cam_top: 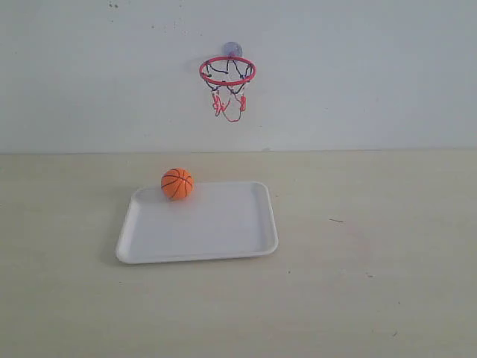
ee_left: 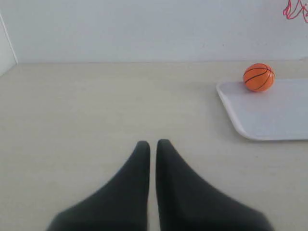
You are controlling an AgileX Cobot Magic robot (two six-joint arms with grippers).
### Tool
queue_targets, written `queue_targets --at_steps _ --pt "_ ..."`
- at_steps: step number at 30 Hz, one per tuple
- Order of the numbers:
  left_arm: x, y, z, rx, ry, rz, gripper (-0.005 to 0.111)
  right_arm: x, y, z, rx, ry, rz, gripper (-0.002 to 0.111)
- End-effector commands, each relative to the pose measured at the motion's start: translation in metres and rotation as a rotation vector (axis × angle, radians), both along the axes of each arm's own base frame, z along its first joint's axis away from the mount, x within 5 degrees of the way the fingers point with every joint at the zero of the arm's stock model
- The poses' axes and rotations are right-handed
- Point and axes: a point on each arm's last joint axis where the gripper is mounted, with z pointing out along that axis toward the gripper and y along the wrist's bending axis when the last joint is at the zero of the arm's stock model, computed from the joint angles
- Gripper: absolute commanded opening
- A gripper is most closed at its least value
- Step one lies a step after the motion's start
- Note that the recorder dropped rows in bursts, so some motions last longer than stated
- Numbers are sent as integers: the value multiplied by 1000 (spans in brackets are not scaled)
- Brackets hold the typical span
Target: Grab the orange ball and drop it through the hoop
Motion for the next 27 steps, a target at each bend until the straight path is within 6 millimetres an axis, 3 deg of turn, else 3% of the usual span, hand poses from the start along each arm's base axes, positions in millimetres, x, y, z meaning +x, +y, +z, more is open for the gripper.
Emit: queue_targets --at_steps 1,15,21,27 --pt "0 0 1 66 -19 -10 4 0 0 1 -7 -14 -2 0" --pt "1 0 5 61 -59 -12 4 0 0 1 -7 -12 -2 0" --pt "1 -2 31 3 -353 -16 4 0 0 1 -7 -12 -2 0" --pt "-18 -3 76 33 -900 -25 4 0 0 1 -7 -12 -2 0"
